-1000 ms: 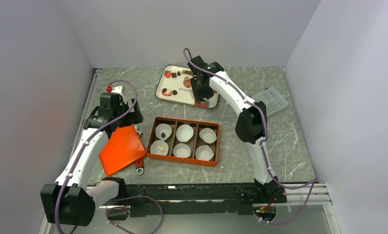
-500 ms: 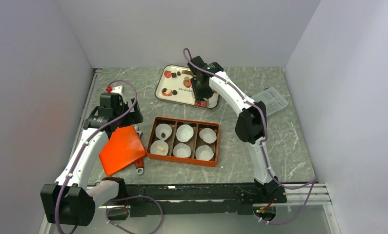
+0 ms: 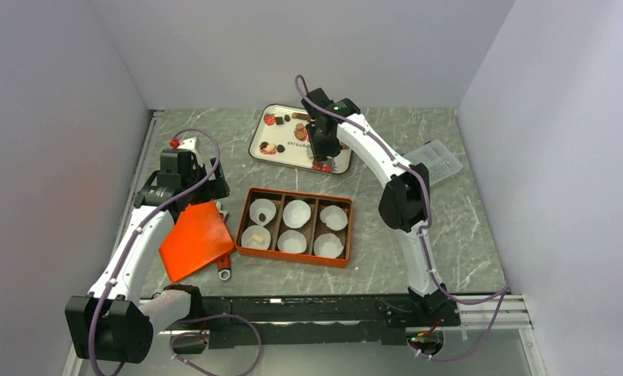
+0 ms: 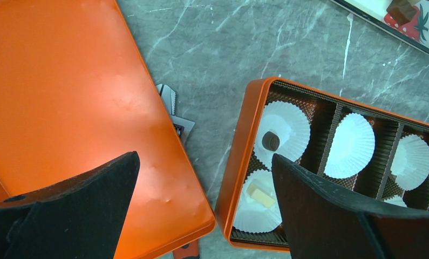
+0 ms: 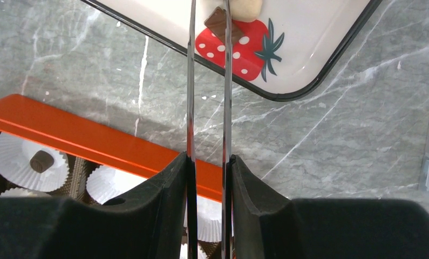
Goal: Pack the chocolate
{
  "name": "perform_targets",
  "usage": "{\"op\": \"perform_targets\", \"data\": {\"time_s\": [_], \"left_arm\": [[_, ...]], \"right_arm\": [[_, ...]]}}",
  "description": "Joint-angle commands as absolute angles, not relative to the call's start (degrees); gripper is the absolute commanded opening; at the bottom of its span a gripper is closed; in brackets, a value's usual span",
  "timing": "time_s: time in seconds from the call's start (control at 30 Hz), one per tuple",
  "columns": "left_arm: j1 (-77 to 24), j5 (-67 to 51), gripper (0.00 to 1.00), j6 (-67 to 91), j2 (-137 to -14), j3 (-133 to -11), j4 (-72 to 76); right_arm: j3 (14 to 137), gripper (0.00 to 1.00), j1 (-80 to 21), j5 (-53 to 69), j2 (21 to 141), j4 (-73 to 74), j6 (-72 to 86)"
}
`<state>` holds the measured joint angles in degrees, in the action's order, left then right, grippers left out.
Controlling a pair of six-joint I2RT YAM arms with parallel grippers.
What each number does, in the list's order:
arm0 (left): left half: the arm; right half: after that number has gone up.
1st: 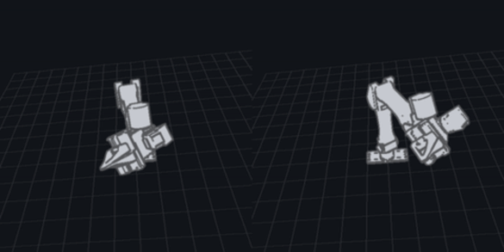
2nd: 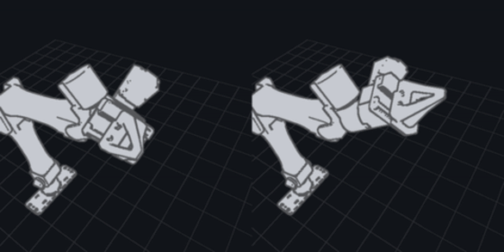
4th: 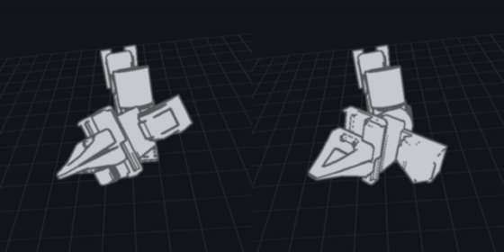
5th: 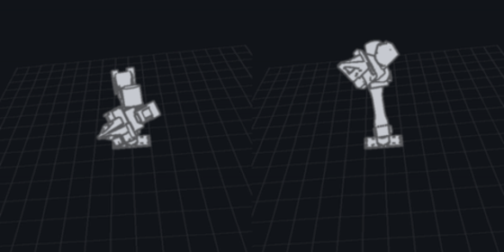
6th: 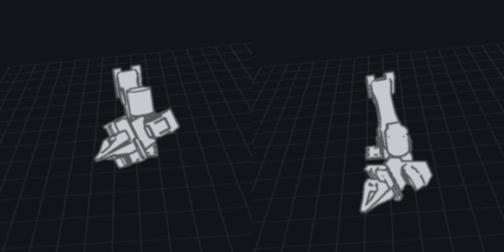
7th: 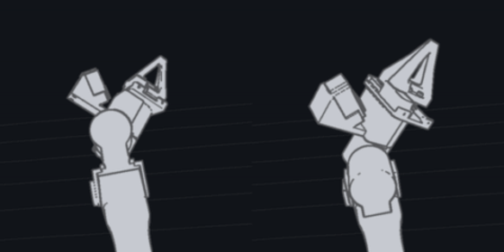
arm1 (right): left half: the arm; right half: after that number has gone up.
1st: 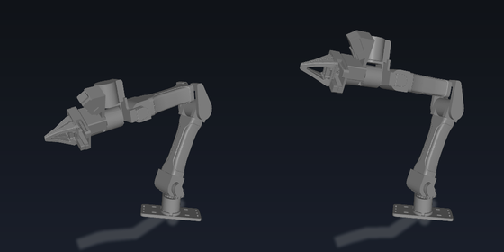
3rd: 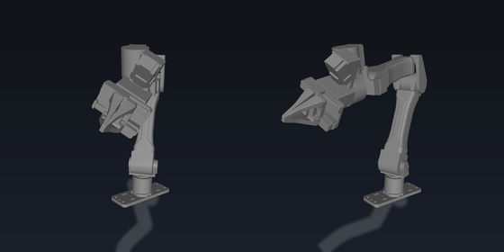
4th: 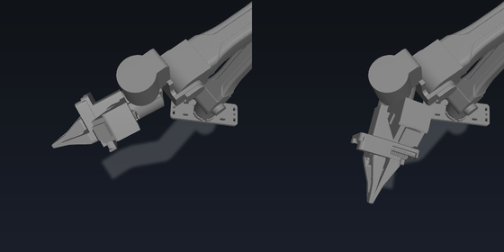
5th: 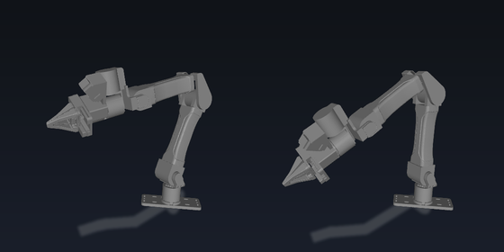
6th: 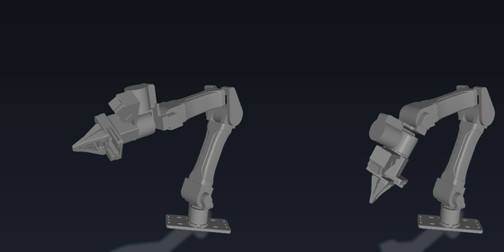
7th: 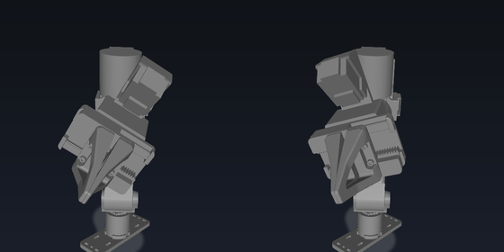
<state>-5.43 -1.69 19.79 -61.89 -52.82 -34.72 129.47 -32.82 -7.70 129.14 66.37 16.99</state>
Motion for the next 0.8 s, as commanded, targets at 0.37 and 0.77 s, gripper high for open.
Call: {"op": "perform_targets", "data": {"time_s": [0.37, 0.77], "left_arm": [[-5.2, -1.6, 0.99, 19.9, -61.6, -53.1, -33.2], [-5.2, -1.8, 0.99, 20.0, -61.5, -53.1, -33.2]], "right_arm": [[124.8, 0.3, -35.5, -5.6, 115.6, 65.8, 17.7], [111.7, 0.3, -45.8, -5.3, 103.2, 67.3, 17.5]]}}
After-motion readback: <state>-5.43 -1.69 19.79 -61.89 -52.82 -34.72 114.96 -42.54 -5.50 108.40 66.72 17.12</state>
